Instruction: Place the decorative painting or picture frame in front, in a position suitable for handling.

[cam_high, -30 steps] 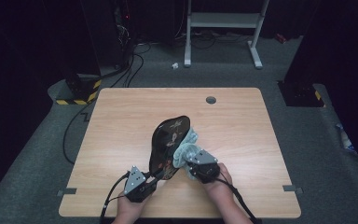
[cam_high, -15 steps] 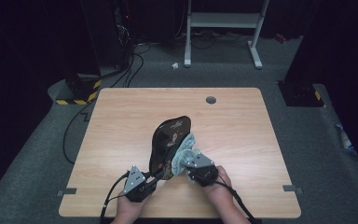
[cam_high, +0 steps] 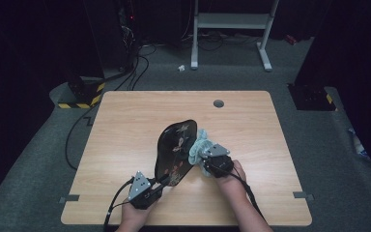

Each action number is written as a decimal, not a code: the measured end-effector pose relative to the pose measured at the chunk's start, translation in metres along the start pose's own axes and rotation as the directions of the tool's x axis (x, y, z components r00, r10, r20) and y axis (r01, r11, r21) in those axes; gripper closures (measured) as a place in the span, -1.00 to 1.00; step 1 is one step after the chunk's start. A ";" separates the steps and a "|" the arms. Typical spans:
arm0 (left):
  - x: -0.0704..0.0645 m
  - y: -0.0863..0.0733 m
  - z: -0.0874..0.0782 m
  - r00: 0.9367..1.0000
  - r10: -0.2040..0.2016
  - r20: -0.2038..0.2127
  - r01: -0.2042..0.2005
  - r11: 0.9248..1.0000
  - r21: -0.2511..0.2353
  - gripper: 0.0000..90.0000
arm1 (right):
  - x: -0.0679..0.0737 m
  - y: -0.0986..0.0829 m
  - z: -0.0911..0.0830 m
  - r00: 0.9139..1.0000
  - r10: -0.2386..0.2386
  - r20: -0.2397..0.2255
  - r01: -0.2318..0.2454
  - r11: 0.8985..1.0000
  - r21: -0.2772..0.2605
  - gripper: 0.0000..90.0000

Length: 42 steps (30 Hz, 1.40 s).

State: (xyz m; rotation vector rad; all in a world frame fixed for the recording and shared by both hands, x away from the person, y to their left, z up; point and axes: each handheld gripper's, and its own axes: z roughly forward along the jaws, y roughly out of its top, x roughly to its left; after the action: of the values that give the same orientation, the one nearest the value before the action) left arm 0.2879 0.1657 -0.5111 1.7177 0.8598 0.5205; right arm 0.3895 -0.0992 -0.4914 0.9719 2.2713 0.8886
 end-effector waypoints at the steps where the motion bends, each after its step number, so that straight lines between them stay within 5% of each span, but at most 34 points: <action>1: 0.000 0.000 0.000 1.000 -0.003 -0.001 0.003 1.000 -0.001 0.71 | 0.003 -0.002 0.001 1.000 -0.012 -0.002 0.012 1.000 0.007 0.48; 10: -0.002 0.000 0.001 1.000 -0.007 -0.013 0.007 1.000 0.001 0.71 | 0.049 -0.020 -0.006 0.991 -0.077 -0.112 0.079 0.997 0.018 0.48; 17: 0.000 0.000 0.001 1.000 -0.012 -0.003 0.012 1.000 0.003 0.72 | 0.065 -0.022 -0.013 0.984 -0.126 -0.127 0.128 0.992 0.001 0.47; 24: 0.000 0.000 0.001 1.000 -0.010 -0.007 0.010 1.000 0.005 0.71 | 0.021 -0.010 0.001 0.999 -0.040 -0.034 0.040 0.999 0.012 0.46; 28: 0.000 0.000 0.001 1.000 -0.008 -0.006 0.008 1.000 0.005 0.71 | -0.008 0.004 0.006 0.999 0.023 0.030 -0.023 1.000 0.011 0.46; 31: 0.001 0.000 0.001 1.000 -0.009 -0.002 0.009 1.000 0.007 0.70 | -0.011 0.010 0.003 0.999 0.026 0.031 -0.026 1.000 0.002 0.46; 37: 0.000 0.000 0.001 1.000 -0.007 -0.006 0.007 1.000 0.004 0.71 | -0.006 0.033 -0.024 1.000 0.015 0.024 -0.012 0.993 -0.121 0.46; 42: 0.001 0.000 0.001 1.000 -0.005 -0.004 0.005 1.000 0.006 0.70 | -0.008 0.031 -0.016 0.999 0.009 0.034 -0.006 0.995 -0.099 0.46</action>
State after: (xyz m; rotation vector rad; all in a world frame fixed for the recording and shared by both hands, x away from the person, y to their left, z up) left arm 0.2892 0.1653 -0.5113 1.7197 0.8691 0.5180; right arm 0.3978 -0.0947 -0.4567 0.9456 2.1744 0.9702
